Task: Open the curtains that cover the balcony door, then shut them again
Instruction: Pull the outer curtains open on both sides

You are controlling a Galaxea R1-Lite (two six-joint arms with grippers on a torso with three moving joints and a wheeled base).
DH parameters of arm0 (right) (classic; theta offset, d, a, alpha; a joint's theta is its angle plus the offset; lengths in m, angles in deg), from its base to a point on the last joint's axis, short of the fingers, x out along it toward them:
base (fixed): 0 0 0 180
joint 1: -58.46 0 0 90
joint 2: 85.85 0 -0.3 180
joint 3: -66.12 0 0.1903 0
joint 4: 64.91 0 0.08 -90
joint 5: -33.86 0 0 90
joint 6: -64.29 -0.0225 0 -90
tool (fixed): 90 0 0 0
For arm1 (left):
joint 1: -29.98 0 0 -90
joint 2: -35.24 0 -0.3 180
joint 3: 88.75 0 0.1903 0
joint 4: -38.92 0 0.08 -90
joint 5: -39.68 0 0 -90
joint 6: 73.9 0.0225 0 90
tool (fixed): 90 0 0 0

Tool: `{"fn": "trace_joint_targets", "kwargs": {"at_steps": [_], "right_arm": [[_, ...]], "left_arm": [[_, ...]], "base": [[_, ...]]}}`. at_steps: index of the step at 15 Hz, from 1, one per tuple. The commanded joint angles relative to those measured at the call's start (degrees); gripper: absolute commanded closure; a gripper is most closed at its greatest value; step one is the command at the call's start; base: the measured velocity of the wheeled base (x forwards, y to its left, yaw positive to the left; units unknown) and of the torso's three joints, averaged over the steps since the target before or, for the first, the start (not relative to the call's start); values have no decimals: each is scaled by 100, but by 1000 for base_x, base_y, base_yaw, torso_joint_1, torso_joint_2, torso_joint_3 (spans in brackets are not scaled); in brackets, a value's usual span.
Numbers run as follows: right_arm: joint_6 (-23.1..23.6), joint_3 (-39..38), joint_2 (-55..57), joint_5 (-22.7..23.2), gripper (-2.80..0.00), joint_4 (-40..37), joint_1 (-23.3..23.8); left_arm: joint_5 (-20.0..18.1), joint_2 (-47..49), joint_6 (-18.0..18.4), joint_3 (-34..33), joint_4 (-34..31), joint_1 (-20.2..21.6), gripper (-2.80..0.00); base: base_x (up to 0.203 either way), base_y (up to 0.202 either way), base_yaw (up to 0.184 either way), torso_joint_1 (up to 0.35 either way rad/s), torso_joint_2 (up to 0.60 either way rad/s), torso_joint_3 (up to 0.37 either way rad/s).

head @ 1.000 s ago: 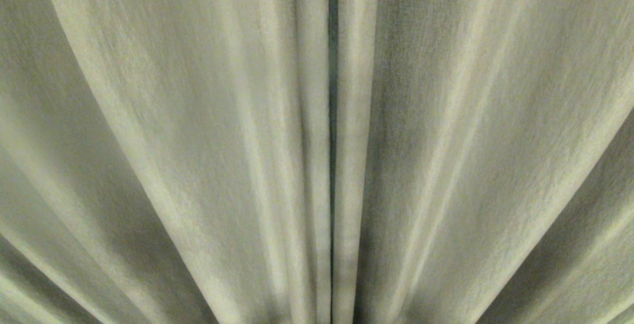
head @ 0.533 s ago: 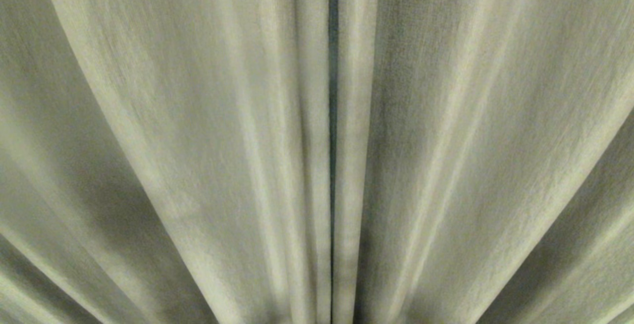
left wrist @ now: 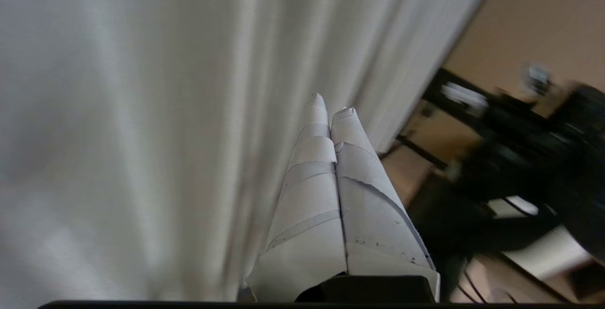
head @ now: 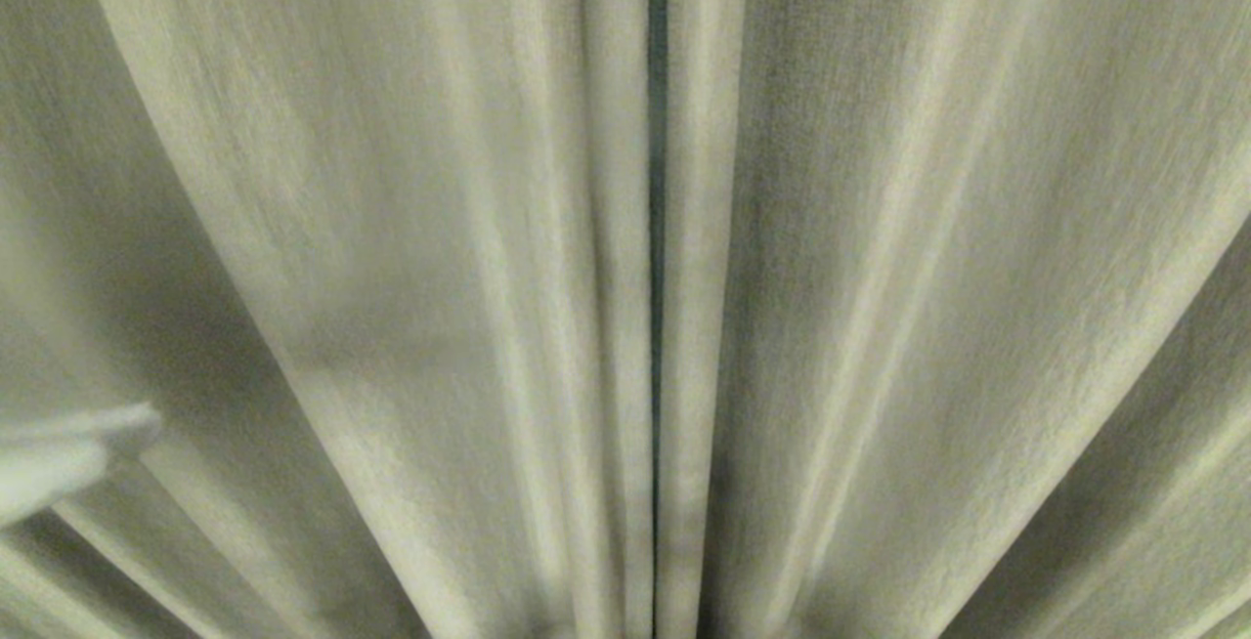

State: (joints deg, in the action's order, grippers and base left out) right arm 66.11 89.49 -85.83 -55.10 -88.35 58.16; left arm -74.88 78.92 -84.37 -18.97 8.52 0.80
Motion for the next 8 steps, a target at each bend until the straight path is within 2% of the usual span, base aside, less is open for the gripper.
{"fn": "trace_joint_targets", "kwargs": {"at_steps": [1, 5, 8], "right_arm": [[3, 0, -2, 1, 0, -1, -5], [3, 0, -2, 1, 0, -1, -5], [3, 0, -2, 1, 0, -1, -5]], "left_arm": [[343, 777, -25, 248, 61, -66, 0], [668, 1423, -346, 1051, 73, -394, 0], [1307, 1926, -728, 1623, 59, -1095, 0]], "base": [[0, 0, 0, 0, 0, 0], [0, 0, 0, 0, 0, 0], [0, 0, 0, 0, 0, 0]]}}
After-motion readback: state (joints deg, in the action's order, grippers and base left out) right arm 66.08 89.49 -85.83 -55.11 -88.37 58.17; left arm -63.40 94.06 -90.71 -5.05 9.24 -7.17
